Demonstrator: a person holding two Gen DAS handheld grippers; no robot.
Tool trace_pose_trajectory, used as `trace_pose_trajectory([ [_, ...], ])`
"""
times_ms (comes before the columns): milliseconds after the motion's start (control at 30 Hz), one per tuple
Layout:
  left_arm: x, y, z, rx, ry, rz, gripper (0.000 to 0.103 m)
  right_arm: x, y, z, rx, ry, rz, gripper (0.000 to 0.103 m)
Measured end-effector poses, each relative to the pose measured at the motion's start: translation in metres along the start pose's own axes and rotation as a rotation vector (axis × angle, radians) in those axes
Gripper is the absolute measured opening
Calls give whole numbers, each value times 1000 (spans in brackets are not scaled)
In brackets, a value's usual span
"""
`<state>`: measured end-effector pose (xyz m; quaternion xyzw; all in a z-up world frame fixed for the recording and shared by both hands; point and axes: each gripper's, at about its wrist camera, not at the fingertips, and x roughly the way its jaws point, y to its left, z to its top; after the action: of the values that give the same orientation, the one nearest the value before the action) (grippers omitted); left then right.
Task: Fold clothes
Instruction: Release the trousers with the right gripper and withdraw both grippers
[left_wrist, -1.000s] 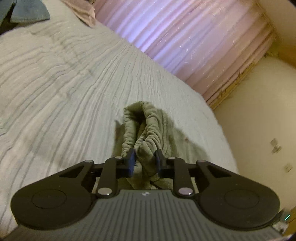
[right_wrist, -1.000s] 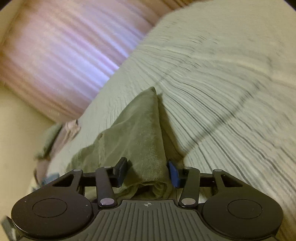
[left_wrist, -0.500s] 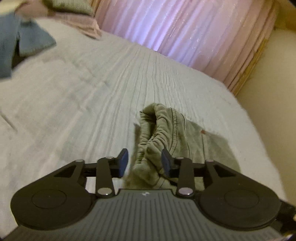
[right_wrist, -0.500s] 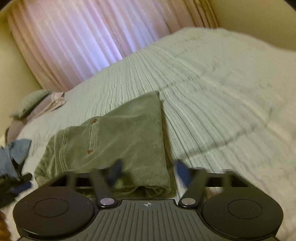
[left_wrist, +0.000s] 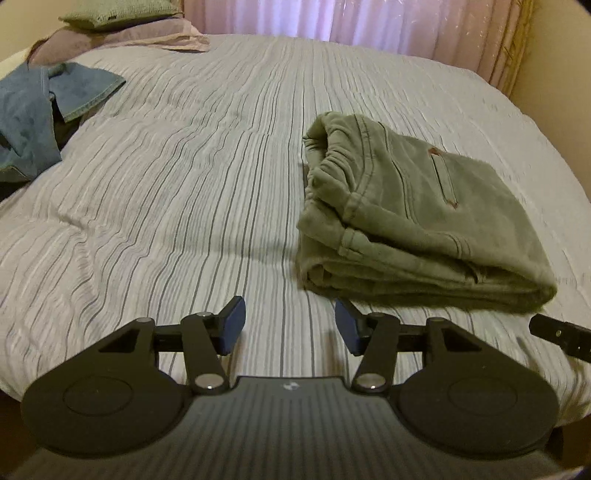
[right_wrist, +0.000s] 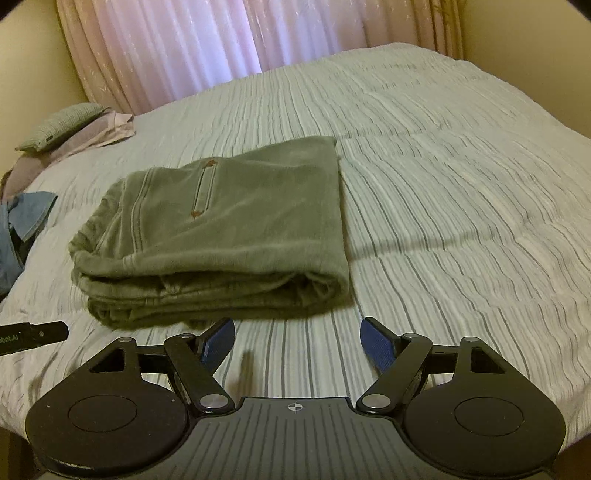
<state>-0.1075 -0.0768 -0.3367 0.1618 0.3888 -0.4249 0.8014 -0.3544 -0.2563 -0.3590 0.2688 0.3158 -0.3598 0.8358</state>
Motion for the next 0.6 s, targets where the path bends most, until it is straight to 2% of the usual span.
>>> trace_pose_trajectory([
  [333, -22, -4, -10, 15, -26, -3, 50, -19, 3, -8, -3, -6, 4, 78],
  [600, -25, -6, -14, 21, -25, -5, 51, -22, 1, -10, 2, 1, 0, 78],
])
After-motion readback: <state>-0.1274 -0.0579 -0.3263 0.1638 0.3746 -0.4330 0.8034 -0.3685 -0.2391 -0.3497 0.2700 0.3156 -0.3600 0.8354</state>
